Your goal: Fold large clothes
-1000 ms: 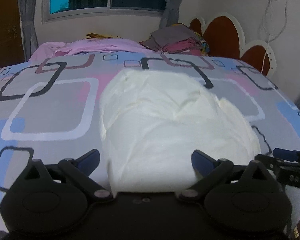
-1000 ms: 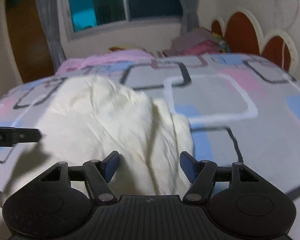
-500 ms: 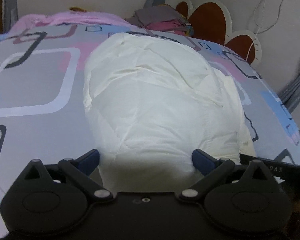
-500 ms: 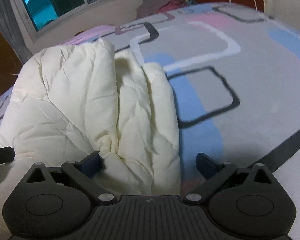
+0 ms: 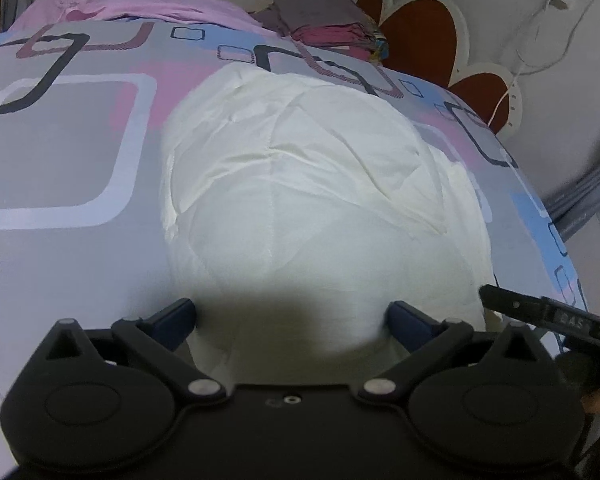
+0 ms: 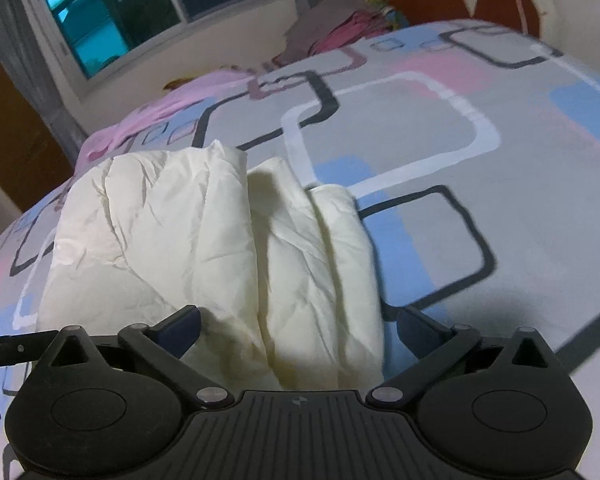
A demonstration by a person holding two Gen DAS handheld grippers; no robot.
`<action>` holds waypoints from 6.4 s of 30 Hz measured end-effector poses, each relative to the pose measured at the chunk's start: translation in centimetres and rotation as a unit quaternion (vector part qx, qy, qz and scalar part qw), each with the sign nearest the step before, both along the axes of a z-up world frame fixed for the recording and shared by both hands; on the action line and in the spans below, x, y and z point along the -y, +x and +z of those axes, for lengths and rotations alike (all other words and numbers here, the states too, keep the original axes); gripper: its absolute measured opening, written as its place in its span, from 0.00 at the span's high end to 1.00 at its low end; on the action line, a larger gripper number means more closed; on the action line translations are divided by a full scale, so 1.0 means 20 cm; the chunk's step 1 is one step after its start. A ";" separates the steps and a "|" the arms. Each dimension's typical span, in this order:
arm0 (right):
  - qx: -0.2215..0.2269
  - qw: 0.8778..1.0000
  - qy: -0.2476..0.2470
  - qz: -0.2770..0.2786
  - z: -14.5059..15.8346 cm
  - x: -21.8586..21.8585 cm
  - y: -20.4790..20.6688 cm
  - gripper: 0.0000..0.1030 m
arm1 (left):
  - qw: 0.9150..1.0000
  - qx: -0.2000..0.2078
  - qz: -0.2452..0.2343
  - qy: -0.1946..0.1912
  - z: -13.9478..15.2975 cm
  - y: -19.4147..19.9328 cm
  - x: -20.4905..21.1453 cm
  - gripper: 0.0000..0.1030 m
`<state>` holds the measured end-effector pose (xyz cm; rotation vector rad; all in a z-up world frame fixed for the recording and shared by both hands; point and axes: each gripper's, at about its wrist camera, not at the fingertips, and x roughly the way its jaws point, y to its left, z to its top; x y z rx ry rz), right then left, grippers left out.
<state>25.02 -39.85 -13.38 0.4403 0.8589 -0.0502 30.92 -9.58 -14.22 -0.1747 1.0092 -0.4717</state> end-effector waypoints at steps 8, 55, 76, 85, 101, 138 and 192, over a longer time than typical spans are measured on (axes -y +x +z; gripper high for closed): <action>-0.010 0.993 0.111 0.039 -0.17 0.17 0.16 0.00 | 0.999 -0.017 0.010 -0.029 -0.07 0.05 -0.01 0.00; 0.050 0.930 0.271 0.244 0.05 -0.48 0.36 0.58 | 0.987 0.057 0.128 -0.074 0.24 -0.05 -0.67 0.35; 0.041 0.946 0.223 0.233 -0.11 -2.08 0.67 0.45 | 0.982 0.110 0.145 0.048 0.10 0.22 -2.09 0.35; 0.117 0.974 0.098 0.169 0.19 -2.00 0.55 0.35 | 0.981 0.126 0.136 0.049 0.10 0.14 -2.10 0.34; 0.097 0.984 -0.049 0.142 -0.05 -2.49 0.79 0.61 | 0.983 0.123 0.129 0.041 0.00 0.20 -2.14 0.09; 0.147 0.970 -0.058 0.185 0.27 -2.40 -0.07 0.23 | 0.955 0.142 0.245 0.091 0.44 -0.58 -1.97 0.00; 0.296 0.932 -0.059 0.201 0.98 -2.15 -1.52 0.01 | 0.914 0.216 0.304 0.162 0.90 -1.65 -1.63 0.00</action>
